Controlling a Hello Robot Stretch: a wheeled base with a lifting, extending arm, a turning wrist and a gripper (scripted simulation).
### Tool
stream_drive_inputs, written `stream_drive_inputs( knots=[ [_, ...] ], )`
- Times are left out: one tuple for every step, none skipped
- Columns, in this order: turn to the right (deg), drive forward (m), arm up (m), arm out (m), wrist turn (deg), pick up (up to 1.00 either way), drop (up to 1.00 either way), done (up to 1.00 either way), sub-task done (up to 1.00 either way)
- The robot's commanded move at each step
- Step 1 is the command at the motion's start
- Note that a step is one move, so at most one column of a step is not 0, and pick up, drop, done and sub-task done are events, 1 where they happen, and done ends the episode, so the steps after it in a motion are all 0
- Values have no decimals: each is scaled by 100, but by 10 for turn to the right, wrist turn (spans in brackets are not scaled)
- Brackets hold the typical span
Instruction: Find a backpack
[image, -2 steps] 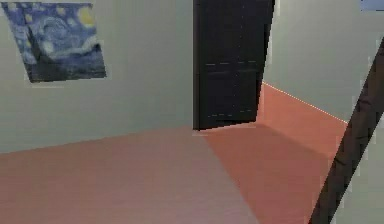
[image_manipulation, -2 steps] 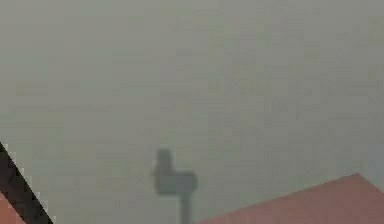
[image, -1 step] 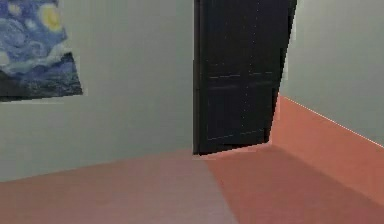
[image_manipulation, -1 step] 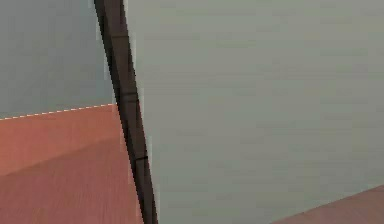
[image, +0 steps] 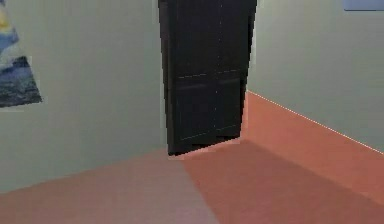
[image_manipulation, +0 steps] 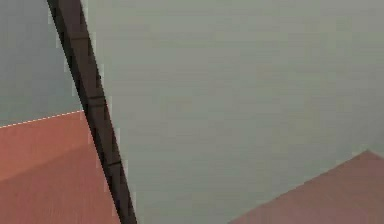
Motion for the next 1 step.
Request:
stream_drive_inputs(
  knots=[
    [0,40,0,0,0,0,0,0,0]
  ],
)
